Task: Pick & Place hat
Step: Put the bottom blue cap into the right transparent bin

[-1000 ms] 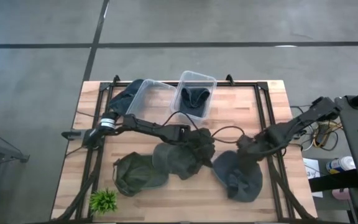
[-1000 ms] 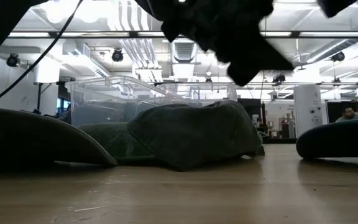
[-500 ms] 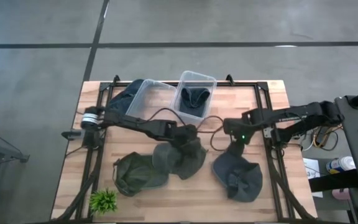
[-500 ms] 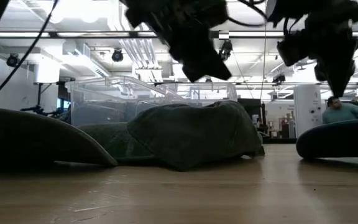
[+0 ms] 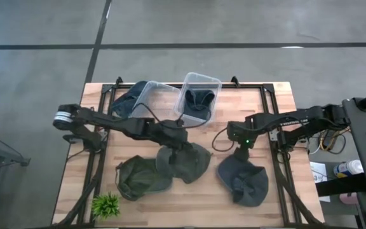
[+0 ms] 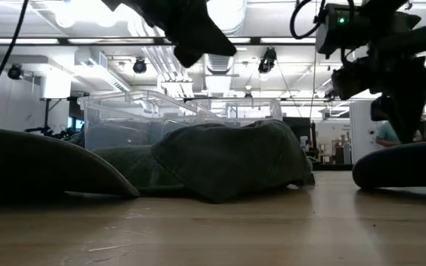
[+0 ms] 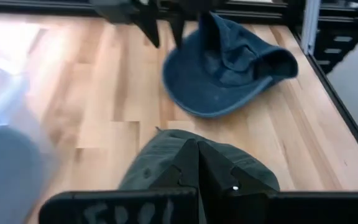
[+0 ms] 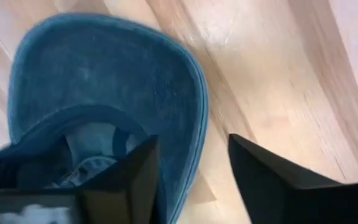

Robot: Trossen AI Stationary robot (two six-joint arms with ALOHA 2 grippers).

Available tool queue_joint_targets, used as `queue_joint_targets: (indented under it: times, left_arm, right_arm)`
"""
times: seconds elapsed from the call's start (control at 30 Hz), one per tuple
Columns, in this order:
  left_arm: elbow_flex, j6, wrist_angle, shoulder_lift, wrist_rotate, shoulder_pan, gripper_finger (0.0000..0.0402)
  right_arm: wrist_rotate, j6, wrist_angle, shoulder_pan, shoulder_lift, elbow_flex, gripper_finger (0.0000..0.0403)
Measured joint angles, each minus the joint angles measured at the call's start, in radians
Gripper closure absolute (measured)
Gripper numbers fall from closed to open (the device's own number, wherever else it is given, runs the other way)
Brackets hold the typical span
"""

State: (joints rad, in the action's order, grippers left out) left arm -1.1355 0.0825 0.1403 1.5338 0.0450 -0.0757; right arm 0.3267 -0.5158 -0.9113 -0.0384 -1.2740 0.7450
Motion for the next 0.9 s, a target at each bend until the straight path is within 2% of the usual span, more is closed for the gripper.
queue_joint_targets:
  times: [0.2,0.3,0.43,0.57,0.8,0.9]
  left_arm:
    - [0.011,0.016,0.011,-0.035,-0.035,0.0,0.0401]
    - [0.011,0.03,0.021,-0.036,-0.047,0.0,0.0401]
    - [0.012,0.051,0.035,-0.036,-0.056,0.0,0.0401]
    - [0.012,0.058,0.065,-0.039,-0.073,0.0,0.0401]
    - [0.012,0.086,0.087,-0.054,-0.074,0.0,0.0401]
    - [0.012,0.086,0.09,-0.074,-0.076,0.0,0.0401]
  right_arm:
    - [0.037,0.021,0.052,-0.003,-0.029,-0.054,0.0143]
    - [0.087,0.021,0.112,-0.001,-0.06,-0.088,0.013]
    - [0.095,0.021,0.223,-0.001,-0.119,-0.118,0.0136]
    - [0.171,0.024,0.299,-0.002,-0.171,-0.116,0.0185]
    - [0.287,0.062,0.306,-0.002,-0.222,-0.115,0.0368]
    - [0.346,0.053,0.302,-0.002,-0.201,-0.115,0.0386]
